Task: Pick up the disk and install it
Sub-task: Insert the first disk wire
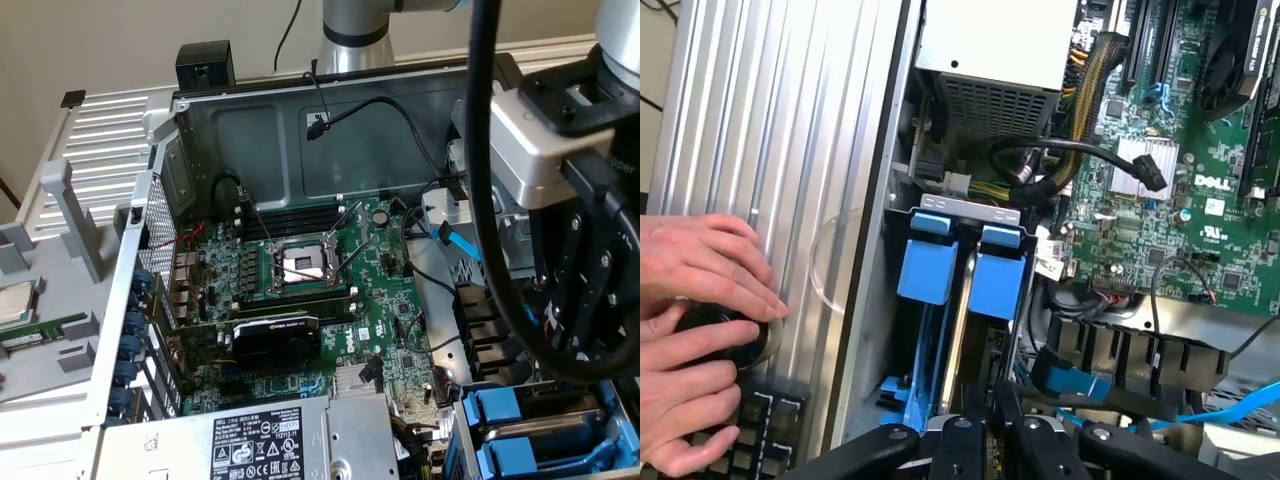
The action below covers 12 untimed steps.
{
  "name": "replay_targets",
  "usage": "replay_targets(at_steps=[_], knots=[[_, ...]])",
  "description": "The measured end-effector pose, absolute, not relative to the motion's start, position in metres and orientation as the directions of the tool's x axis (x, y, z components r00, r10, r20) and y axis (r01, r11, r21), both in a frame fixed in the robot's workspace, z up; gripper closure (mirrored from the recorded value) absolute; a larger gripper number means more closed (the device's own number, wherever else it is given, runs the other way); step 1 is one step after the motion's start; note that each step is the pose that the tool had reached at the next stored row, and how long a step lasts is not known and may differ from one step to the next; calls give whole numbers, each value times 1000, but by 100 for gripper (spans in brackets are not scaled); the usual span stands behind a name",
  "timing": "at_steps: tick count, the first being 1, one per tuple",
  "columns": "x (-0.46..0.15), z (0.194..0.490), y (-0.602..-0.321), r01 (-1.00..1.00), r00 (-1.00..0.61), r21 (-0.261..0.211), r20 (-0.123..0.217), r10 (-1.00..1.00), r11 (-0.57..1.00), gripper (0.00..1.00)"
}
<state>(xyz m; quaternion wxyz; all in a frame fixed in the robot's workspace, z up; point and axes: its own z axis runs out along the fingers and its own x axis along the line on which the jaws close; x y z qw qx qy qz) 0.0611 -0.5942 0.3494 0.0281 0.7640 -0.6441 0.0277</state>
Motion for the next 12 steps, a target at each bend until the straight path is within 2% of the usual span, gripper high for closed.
replay_targets(at_steps=[12], knots=[[59, 349, -595, -997, 74, 7, 80, -994, -73, 83]])
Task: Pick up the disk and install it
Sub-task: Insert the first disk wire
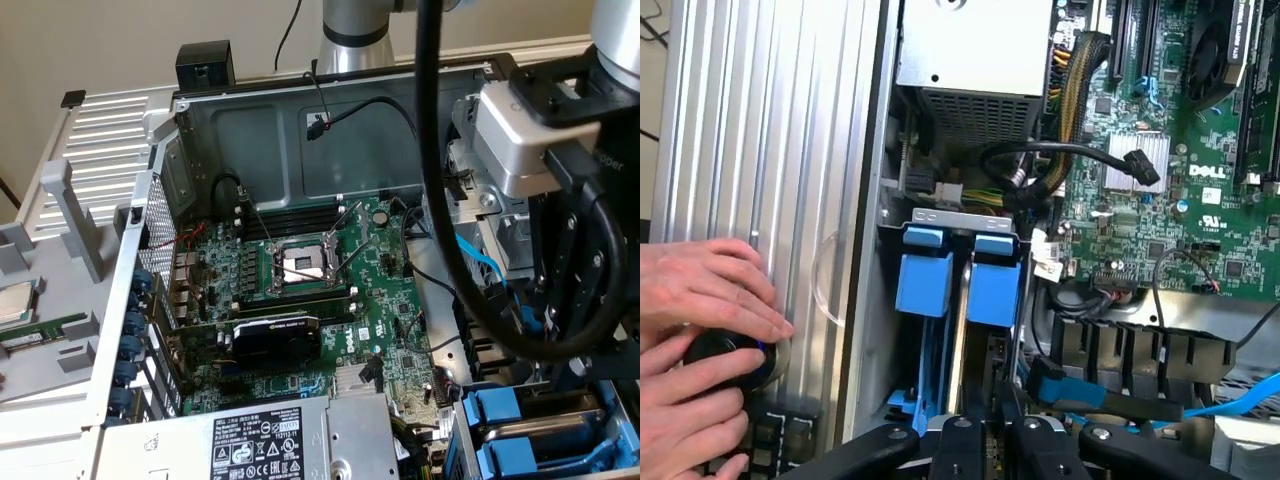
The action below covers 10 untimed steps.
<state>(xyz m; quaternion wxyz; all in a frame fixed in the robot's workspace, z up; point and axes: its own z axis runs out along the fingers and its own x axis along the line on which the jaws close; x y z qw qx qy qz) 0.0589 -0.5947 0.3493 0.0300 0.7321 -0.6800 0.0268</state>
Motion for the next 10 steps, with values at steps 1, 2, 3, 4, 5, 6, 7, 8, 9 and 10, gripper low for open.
replay_targets(at_steps=[1, 2, 3, 4, 5, 6, 7, 8, 9, 10], knots=[[59, 349, -595, -998, 61, 7, 80, -995, -61, 83], [59, 349, -595, -999, 50, 7, 80, -996, -49, 83], [59, 349, -595, -999, 42, 7, 80, -996, -42, 83], [59, 349, -595, -999, 40, 7, 80, -996, -39, 83], [59, 349, -595, -999, 39, 7, 80, -996, -38, 83], [59, 349, -595, -999, 36, 7, 80, -996, -36, 83], [59, 349, -594, -999, 33, 7, 80, -996, -33, 83], [60, 349, -594, -1000, 28, 7, 80, -996, -28, 83], [60, 349, -594, -1000, 23, 7, 80, -997, -22, 83], [61, 349, -594, -1000, 16, 7, 80, -997, -16, 83]])
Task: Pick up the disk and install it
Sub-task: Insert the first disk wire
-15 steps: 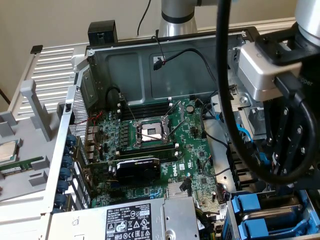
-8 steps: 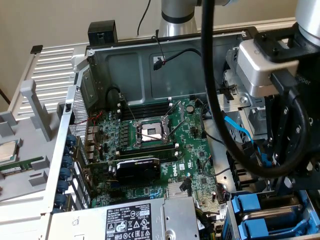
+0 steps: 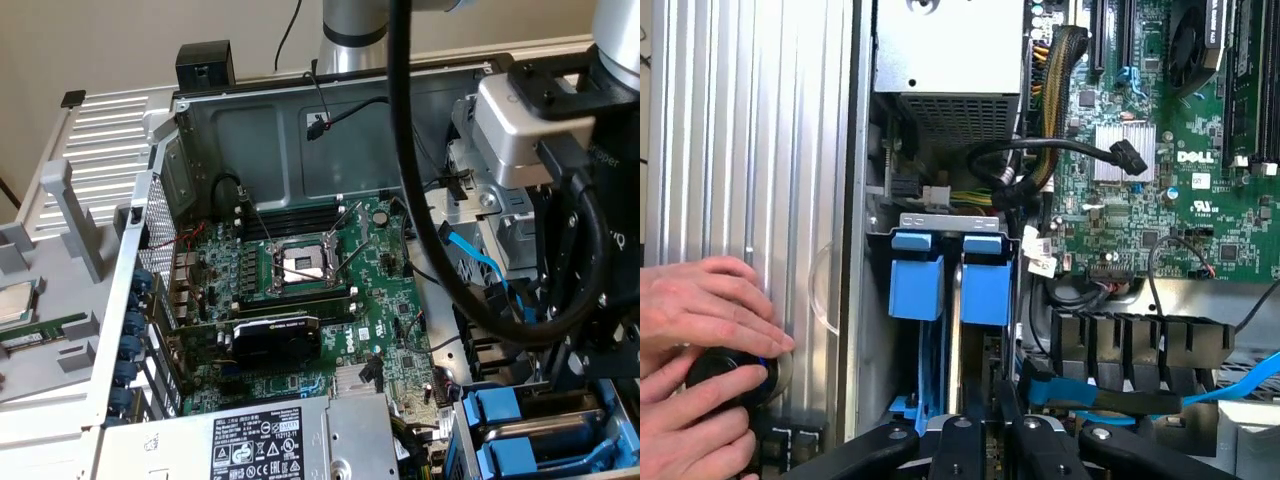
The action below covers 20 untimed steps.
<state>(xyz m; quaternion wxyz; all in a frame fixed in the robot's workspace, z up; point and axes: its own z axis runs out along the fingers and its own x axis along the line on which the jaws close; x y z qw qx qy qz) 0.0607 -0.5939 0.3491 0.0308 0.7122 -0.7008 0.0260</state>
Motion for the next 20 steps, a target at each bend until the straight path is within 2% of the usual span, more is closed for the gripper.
replay_targets(at_steps=[20], knots=[[63, 347, -592, -998, -54, 8, 80, -995, 55, 83]])
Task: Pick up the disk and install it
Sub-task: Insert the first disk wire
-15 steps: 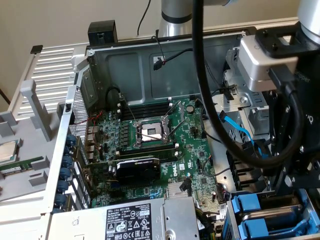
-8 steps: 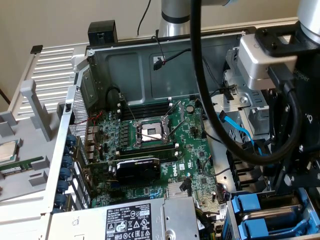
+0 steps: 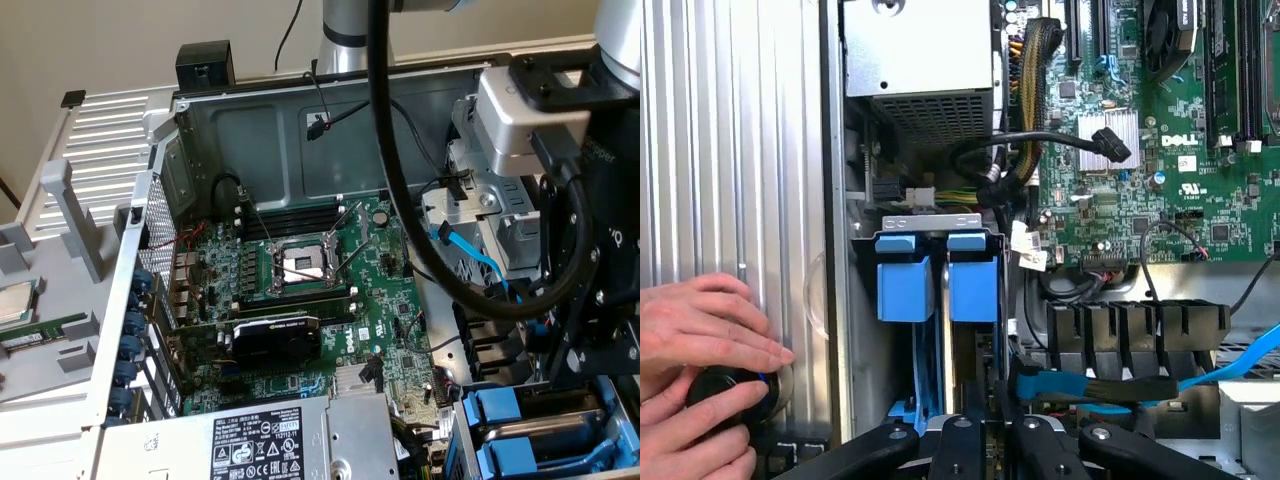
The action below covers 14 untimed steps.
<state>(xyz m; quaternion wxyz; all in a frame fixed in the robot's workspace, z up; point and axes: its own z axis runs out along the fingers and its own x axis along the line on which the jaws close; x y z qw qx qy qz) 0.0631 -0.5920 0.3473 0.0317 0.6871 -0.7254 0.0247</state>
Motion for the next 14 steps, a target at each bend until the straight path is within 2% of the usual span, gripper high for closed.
replay_targets(at_steps=[14], knots=[[66, 344, -592, -998, -56, 13, 80, -995, 57, 83]])
